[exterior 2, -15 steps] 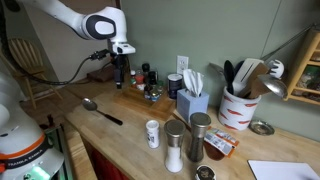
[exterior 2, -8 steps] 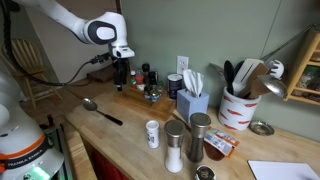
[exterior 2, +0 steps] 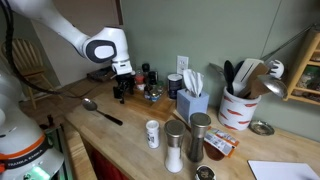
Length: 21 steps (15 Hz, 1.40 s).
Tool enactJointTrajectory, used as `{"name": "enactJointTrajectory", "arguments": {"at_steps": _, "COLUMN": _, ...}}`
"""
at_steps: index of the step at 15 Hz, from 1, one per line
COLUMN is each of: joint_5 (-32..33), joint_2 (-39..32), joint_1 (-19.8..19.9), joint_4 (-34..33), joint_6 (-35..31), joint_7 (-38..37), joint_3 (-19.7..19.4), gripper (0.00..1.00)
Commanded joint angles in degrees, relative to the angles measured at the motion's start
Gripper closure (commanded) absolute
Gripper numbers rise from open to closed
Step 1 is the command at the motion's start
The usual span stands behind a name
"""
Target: Move the wooden tray to the left
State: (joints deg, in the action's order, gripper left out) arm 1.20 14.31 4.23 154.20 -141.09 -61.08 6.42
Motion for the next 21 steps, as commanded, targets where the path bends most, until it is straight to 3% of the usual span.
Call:
{"name": "enactJointTrajectory", "arguments": {"at_steps": 1, "joint_5": 0.95, "joint_2": -0.48, "joint_1": 1.59, "joint_4": 3.96, "joint_6": -6.69, "joint_7": -3.98, "joint_3": -0.66, "gripper": 0.0}}
{"name": "enactJointTrajectory", "arguments": {"at_steps": 8, "joint_5": 0.18, "joint_2": -0.64, "joint_1": 1.07, "joint_4": 2.49, "joint_6": -5.17, "joint_7": -2.66, "joint_3": -0.87, "gripper": 0.0}}
{"name": "enactJointTrajectory", "arguments": {"at_steps": 15, "joint_5": 2.39, "joint_2": -6.08, "joint_1": 1.4, "joint_4": 0.85, "joint_6": -10.08, "joint_7": -5.08, "joint_3": -0.16, "gripper": 0.0}}
{"name": "enactJointTrajectory", "arguments": {"at_steps": 16, "joint_5": 2.72, "joint_2": -6.77, "joint_1": 1.48, "joint_4": 0.8, "joint_6": -10.82, "joint_7": -5.48, "joint_3": -0.31, "gripper": 0.21}}
{"name": "enactJointTrajectory", "arguments": {"at_steps": 21, "joint_5": 4.7, "joint_2": -10.56, "joint_1": 1.31, "joint_4": 0.26, "joint_6": -13.83, "joint_7": -8.7, "joint_3": -1.0, "gripper": 0.56}}
